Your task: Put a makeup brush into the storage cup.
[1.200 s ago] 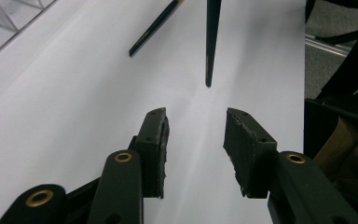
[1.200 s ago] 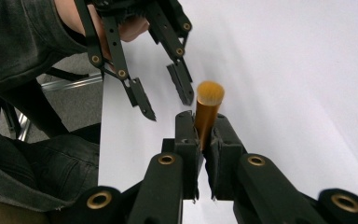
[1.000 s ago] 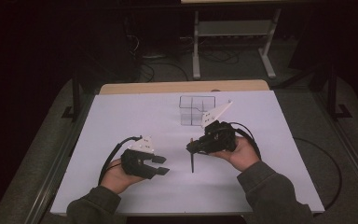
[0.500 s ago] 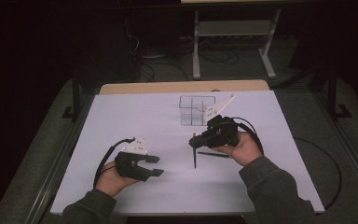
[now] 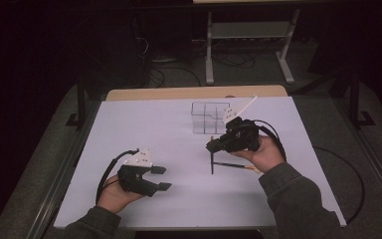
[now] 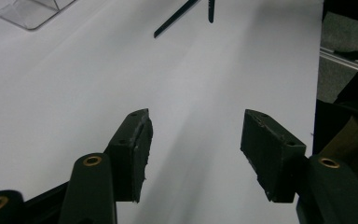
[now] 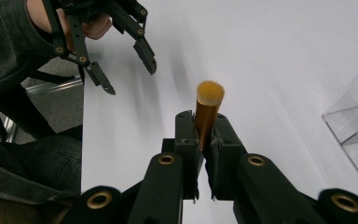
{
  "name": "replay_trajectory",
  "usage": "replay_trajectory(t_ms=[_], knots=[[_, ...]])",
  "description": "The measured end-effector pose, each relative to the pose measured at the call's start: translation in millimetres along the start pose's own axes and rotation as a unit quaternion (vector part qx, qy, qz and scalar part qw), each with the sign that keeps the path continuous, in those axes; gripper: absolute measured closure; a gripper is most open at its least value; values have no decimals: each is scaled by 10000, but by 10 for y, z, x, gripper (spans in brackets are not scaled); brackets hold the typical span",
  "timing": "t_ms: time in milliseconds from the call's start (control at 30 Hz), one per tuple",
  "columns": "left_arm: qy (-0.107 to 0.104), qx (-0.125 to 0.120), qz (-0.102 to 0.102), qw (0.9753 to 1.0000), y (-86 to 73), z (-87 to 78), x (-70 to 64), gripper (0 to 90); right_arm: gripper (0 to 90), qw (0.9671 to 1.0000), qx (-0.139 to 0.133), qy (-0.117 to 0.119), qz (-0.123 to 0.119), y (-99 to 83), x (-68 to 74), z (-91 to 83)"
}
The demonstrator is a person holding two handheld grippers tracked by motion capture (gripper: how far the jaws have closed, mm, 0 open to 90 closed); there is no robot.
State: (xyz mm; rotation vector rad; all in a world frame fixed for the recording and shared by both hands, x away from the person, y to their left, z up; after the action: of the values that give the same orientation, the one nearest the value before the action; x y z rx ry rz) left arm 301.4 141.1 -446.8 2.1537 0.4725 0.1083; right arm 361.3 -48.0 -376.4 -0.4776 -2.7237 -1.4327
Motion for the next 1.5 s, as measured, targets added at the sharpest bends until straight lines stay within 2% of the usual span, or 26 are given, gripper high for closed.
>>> replay_trajectory(t_ms=[100, 167, 233, 333, 400, 500, 533, 800, 1000, 1200, 1500], knots=[[36, -15, 22, 10000, -7, -11, 1, 414, 830, 10000, 22, -14, -19, -5, -5, -1], [67, 2, 18, 10000, -15, -25, 7, 410, 830, 10000, 19, 0, 75, -4, 5, -4], [91, -11, 2, 10000, -19, -42, 14, 405, 830, 10000, 16, -28, 9, -9, -23, -3], [126, -36, -16, 9999, -28, -66, 29, 401, 830, 10000, 16, -48, 6, -15, -53, -3], [161, -27, -15, 9999, -38, -78, 41, 399, 830, 10000, 26, -25, 84, -14, -54, -10], [196, -30, -13, 9998, -51, -92, 58, 392, 830, 10000, 47, -64, 42, -8, -103, -12], [203, -35, -10, 9998, -54, -94, 62, 392, 830, 9999, 40, -71, 104, 5, -106, -12], [248, -74, -57, 9997, -110, -120, 92, 381, 830, 9997, 172, -171, 85, 102, -211, -28], [304, -101, -94, 9994, -139, -153, 108, 380, 830, 9994, 253, -230, -64, 192, -311, -29], [313, -117, -97, 9994, -159, -147, 100, 368, 830, 9991, 312, -250, -102, 292, -390, -11], [361, -149, -107, 9992, -165, -155, 105, 357, 830, 9987, 389, -320, -34, 399, -506, -5]])
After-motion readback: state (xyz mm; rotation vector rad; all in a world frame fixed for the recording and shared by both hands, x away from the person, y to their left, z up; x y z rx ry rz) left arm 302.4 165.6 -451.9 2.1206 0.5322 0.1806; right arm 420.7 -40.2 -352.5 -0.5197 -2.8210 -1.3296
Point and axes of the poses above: each handheld gripper's, and its own axes: z roughly forward along the jaws, y roughly out of its top, x roughly to its left, the point moved 9 cm from there along z, roughly forward along the jaws, and after that the axes turned 6 degrees about -x, right-handed, at the moved point
